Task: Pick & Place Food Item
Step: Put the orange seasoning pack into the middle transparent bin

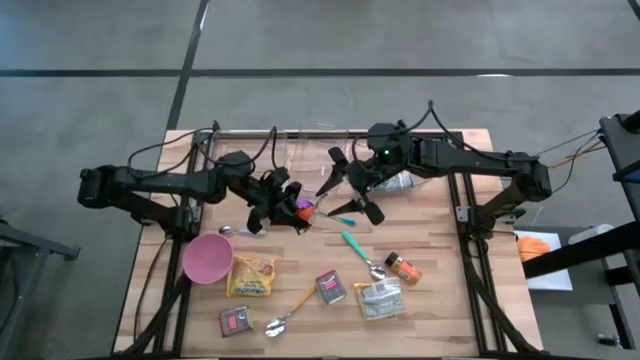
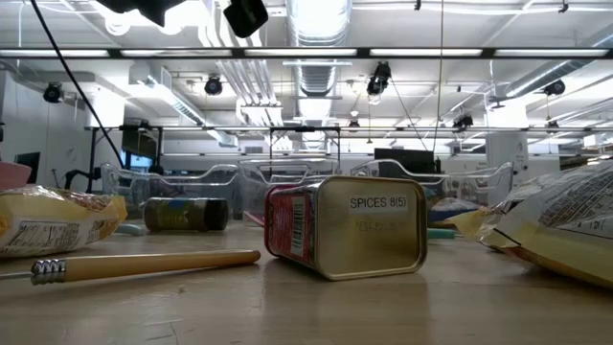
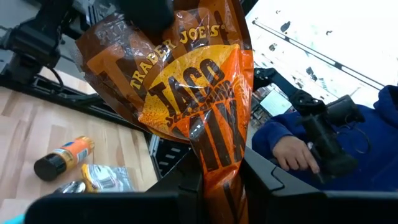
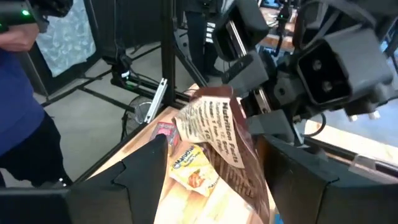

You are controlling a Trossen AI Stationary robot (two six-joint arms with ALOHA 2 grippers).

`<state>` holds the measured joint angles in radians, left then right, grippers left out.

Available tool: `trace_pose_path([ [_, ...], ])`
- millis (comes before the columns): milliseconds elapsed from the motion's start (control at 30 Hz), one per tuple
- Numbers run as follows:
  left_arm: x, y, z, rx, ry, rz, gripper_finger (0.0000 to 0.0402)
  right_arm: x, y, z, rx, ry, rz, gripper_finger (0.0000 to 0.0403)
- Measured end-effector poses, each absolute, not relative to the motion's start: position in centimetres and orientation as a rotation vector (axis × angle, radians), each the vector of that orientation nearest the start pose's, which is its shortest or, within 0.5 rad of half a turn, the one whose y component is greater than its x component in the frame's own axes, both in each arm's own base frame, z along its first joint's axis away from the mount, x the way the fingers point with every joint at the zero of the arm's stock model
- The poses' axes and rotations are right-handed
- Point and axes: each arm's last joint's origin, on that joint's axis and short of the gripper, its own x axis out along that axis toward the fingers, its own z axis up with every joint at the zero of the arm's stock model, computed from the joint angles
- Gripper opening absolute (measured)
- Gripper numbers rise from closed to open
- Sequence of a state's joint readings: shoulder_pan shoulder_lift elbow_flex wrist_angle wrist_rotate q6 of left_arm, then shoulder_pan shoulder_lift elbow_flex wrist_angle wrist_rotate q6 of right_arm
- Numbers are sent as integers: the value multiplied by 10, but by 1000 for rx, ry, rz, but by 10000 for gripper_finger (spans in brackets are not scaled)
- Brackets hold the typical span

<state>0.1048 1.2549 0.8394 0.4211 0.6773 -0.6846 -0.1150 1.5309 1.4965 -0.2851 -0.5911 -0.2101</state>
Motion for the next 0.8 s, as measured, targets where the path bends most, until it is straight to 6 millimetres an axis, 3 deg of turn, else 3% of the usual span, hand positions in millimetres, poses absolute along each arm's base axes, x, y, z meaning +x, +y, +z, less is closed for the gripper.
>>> trace_pose_path([
  [167, 277, 12, 311, -661, 188, -557, 61, 350, -22, 388, -109, 226, 506, 168],
  [400, 277, 12, 311, -660, 188, -557, 62, 349, -22, 390, -155, 207, 510, 23],
  [800, 277, 13, 311, -681, 192, -545, 75, 341, -22, 394, -104, 242, 490, 7],
])
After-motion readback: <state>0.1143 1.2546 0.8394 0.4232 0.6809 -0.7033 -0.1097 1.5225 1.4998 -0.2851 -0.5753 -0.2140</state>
